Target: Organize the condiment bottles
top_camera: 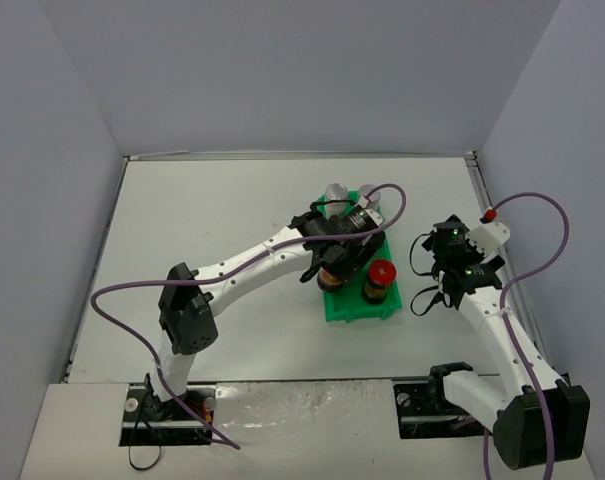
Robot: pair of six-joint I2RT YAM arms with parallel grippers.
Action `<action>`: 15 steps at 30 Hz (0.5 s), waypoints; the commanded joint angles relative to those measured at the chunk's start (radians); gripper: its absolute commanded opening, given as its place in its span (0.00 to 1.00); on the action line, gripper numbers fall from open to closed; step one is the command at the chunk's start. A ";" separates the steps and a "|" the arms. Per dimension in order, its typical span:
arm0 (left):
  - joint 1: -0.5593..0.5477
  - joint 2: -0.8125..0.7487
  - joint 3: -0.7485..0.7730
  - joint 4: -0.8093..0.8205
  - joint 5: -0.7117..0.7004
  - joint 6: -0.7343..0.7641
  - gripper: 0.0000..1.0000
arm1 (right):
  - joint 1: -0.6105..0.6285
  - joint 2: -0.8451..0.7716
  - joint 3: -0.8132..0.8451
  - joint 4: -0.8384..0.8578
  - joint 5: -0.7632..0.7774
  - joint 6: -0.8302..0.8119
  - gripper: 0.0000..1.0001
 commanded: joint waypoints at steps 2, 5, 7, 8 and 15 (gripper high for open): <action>-0.028 -0.006 0.123 0.062 0.030 0.045 0.00 | -0.006 -0.017 0.036 0.008 0.053 0.009 1.00; -0.040 0.024 0.158 0.052 0.044 0.049 0.00 | -0.006 -0.017 0.036 0.006 0.055 0.008 1.00; -0.046 0.034 0.168 0.050 0.045 0.050 0.00 | -0.006 -0.017 0.034 0.006 0.057 0.008 1.00; -0.048 0.038 0.168 0.050 0.048 0.049 0.00 | -0.006 -0.016 0.034 0.005 0.057 0.008 1.00; -0.050 0.041 0.107 0.081 0.055 0.038 0.00 | -0.006 -0.008 0.036 0.007 0.060 0.004 1.00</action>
